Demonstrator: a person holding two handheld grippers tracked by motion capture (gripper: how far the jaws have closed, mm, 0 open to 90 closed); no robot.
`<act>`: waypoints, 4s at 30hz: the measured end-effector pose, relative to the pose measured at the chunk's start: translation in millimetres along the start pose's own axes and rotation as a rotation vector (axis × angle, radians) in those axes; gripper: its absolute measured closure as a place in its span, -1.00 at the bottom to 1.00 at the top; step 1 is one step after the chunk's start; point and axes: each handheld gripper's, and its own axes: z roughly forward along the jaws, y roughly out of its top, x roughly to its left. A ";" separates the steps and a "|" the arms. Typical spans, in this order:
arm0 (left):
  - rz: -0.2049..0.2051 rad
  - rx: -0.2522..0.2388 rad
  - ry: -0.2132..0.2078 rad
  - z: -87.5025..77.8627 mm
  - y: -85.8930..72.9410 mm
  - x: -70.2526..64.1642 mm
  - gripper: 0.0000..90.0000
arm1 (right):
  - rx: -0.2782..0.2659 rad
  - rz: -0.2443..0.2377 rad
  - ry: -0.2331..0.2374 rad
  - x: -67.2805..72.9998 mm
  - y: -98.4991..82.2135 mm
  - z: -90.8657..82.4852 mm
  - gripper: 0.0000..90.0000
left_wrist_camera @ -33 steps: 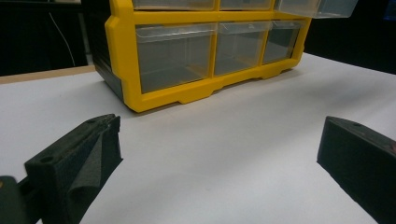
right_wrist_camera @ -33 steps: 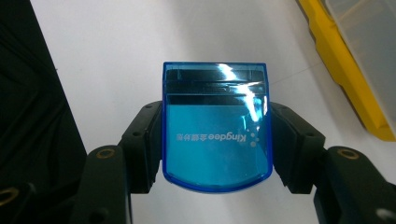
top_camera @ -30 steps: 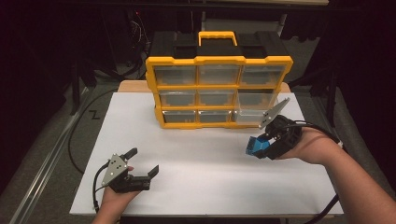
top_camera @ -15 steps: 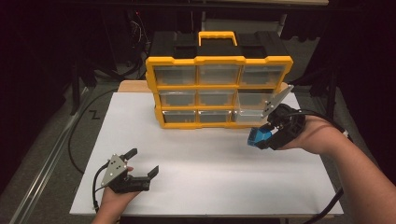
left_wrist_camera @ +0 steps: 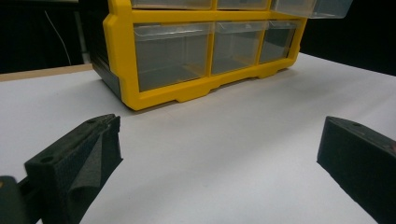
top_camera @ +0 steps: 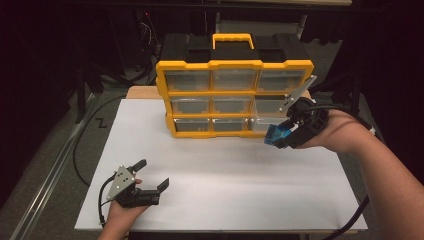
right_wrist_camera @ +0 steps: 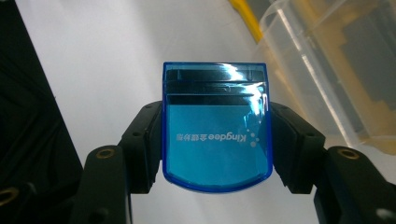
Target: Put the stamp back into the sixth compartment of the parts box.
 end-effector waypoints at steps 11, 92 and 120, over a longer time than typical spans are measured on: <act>-0.004 -0.001 -0.001 -0.6 -0.1 0.8 -0.99 | -0.007 -0.009 -0.010 -8.2 15.6 -4.1 -0.03; -0.009 0.001 -0.005 -9.5 -3.0 4.5 -0.99 | 0.039 0.058 -0.078 -71.3 47.4 16.4 -0.03; -0.004 0.004 -0.004 -8.7 -2.9 3.1 -0.99 | 0.052 0.068 -0.116 -48.4 26.1 -0.2 -0.31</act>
